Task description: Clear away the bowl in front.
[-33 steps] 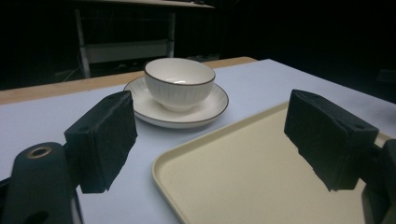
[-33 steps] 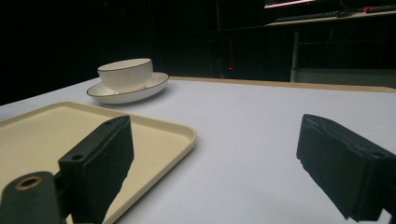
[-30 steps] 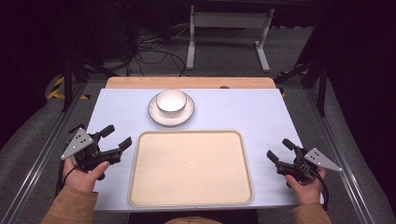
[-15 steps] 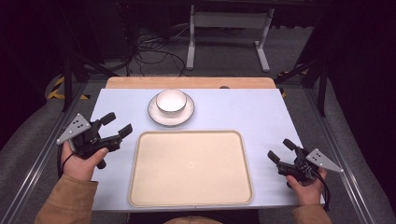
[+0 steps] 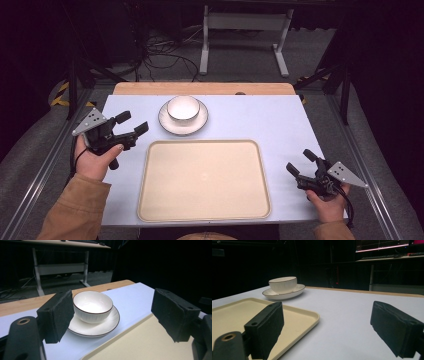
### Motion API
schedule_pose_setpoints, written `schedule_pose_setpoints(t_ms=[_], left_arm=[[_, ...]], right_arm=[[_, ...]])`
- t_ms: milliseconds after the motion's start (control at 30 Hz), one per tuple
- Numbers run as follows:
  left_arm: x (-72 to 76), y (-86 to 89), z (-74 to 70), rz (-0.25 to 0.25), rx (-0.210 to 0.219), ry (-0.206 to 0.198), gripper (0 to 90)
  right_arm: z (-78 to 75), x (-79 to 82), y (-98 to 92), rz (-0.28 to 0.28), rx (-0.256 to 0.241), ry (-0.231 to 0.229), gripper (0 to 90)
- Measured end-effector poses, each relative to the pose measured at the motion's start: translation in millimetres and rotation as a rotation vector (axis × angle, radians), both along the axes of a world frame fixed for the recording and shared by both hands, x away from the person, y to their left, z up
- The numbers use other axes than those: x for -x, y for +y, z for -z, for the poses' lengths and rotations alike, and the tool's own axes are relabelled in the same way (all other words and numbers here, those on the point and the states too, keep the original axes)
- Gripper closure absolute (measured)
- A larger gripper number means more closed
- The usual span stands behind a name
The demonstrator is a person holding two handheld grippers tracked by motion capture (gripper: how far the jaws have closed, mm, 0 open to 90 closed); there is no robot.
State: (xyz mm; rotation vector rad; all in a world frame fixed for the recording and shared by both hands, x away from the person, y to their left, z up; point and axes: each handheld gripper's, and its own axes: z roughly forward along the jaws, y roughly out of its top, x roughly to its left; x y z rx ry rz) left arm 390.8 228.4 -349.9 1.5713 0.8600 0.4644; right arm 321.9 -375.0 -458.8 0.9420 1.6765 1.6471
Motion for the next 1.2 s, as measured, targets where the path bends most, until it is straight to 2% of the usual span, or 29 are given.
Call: schedule_pose_setpoints(t_ms=[167, 333, 500, 567, 633, 733, 800, 1000, 1200], left_arm=[[-12.5, -6.8, -3.0, 0.004, -0.007, 0.0, 19.1], [-27.3, -18.3, -7.7, 0.022, -0.033, -0.003, 19.0], [-38.6, -28.5, -13.9, 0.047, -0.042, -0.008, 18.8], [-43.1, -31.4, -15.9, 0.057, -0.036, -0.009, 18.7], [-52.4, -36.1, -17.2, 0.07, -0.023, -0.003, 18.7], [-58.6, -39.5, -16.8, 0.078, -0.02, 0.005, 18.7], [-66.6, -45.1, -16.1, 0.083, -0.026, 0.009, 18.8], [-78.1, -55.7, -19.1, 0.089, -0.049, 0.005, 18.7], [-88.2, -63.7, -24.3, 0.089, -0.065, 0.001, 19.3]], right_arm=[[-0.2, -0.3, 0.7, -0.008, 0.012, 0.001, 12.4], [-0.2, -0.2, 1.7, -0.01, 0.016, -0.002, 14.0], [-1.0, -3.1, 2.5, -0.005, 0.025, 0.03, 13.2], [-1.2, -3.9, 1.8, -0.01, 0.017, 0.038, 11.4], [-0.6, -4.6, -2.1, -0.023, -0.015, 0.039, 10.5], [-0.1, -5.1, -5.6, -0.03, -0.049, 0.044, 10.6], [-0.3, -4.6, -4.6, -0.037, -0.04, 0.041, 10.7], [-1.0, -2.9, 2.0, -0.04, 0.03, 0.022, 11.1], [-0.9, -2.4, 1.6, -0.034, 0.027, 0.021, 11.3]])
